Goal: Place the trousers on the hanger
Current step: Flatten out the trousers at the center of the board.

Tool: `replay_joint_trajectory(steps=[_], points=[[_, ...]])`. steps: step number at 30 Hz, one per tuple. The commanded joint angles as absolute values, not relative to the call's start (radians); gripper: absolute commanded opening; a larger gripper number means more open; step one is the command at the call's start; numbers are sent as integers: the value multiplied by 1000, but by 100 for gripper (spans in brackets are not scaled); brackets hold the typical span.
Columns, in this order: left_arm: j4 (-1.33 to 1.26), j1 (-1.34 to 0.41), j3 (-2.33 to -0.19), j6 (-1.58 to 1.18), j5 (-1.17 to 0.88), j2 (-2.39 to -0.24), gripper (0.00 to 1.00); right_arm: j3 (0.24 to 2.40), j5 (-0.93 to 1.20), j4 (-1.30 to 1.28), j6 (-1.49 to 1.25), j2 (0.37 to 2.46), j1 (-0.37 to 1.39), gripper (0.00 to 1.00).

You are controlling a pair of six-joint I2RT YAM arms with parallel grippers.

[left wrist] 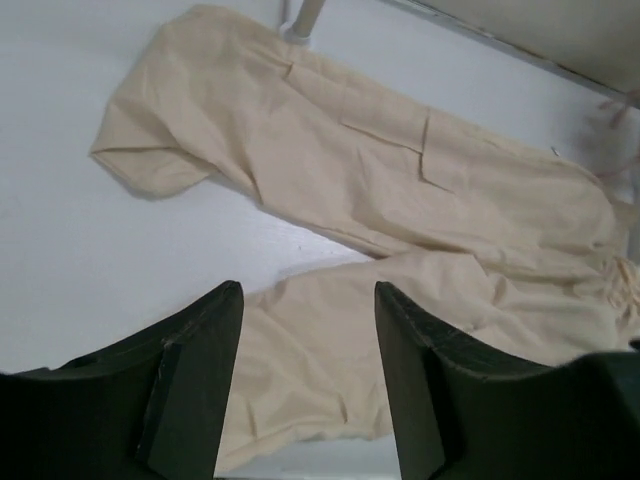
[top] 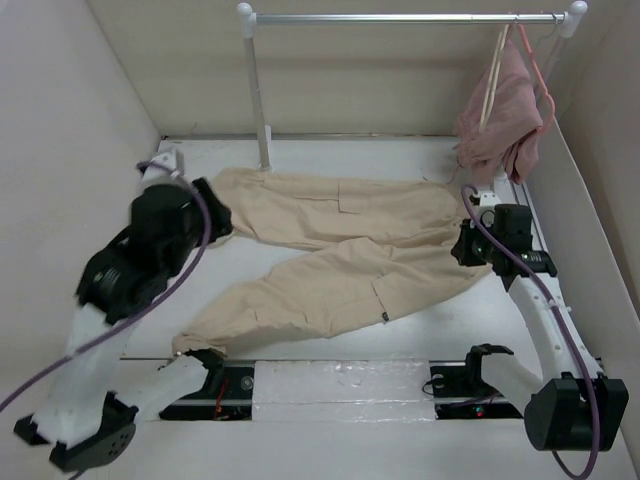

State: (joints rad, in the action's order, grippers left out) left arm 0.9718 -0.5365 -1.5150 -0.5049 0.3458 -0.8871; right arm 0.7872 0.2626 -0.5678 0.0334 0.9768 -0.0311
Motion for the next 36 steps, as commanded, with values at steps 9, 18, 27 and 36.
replay_joint_trajectory(steps=[9, 18, 27, 36], points=[[425, -88, -1236, -739, 188, -1333, 47, 767, 336, -517, 81, 957, 81, 2], [126, 354, -971, -871, -132, -1391, 50, 715, 344, -499, 77, 899, 182, 8], [27, 383, -960, -914, -304, -1587, 49, 696, 316, -508, 60, 890, 241, 10], [40, 374, -1040, -902, -255, -1692, 43, 663, 296, -485, 12, 890, 308, 10]])
